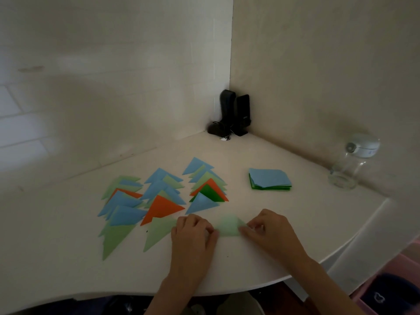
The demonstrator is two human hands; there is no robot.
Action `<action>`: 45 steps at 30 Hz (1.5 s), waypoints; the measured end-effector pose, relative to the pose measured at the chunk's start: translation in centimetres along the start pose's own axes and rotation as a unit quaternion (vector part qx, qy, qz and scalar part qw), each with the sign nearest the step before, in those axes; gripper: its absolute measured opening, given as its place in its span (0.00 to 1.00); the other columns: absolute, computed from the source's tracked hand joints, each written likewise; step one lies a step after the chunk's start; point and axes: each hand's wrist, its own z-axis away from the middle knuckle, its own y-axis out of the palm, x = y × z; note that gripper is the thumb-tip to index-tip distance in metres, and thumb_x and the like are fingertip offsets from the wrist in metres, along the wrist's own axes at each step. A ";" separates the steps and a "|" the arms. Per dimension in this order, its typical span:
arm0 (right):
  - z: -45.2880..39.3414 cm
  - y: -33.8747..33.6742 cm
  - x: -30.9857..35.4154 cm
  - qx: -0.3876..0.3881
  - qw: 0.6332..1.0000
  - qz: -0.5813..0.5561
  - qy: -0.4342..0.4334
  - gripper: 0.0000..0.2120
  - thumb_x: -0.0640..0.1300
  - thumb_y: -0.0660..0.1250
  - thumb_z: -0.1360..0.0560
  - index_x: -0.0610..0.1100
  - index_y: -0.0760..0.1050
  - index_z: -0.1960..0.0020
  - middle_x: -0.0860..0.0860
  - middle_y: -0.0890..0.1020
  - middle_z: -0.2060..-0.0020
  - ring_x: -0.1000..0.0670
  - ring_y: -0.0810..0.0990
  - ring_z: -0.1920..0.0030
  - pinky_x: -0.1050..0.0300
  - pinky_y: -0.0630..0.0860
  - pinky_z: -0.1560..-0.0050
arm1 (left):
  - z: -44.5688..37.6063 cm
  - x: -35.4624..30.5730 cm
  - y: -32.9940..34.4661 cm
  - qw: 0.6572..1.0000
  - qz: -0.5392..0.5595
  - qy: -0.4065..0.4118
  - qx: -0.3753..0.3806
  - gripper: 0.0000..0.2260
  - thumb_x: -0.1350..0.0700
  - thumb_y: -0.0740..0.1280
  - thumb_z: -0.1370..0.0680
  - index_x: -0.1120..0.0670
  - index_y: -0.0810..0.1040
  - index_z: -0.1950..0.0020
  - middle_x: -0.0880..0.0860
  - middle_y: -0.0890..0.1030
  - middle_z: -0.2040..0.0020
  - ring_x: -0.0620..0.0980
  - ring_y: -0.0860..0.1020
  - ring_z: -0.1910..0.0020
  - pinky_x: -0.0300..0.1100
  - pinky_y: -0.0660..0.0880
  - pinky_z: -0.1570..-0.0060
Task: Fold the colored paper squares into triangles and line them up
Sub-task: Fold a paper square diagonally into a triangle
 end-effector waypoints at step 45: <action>0.0 0.9 -1.8 -0.025 0.998 -0.053 -0.036 0.08 0.49 0.72 0.31 0.54 0.72 0.62 0.55 0.78 0.63 0.56 0.74 0.64 0.59 0.74 0.58 | -1.1 -2.6 -0.1 0.989 0.125 -0.049 0.063 0.08 0.58 0.69 0.25 0.50 0.75 0.48 0.43 0.75 0.58 0.40 0.73 0.58 0.26 0.65 0.62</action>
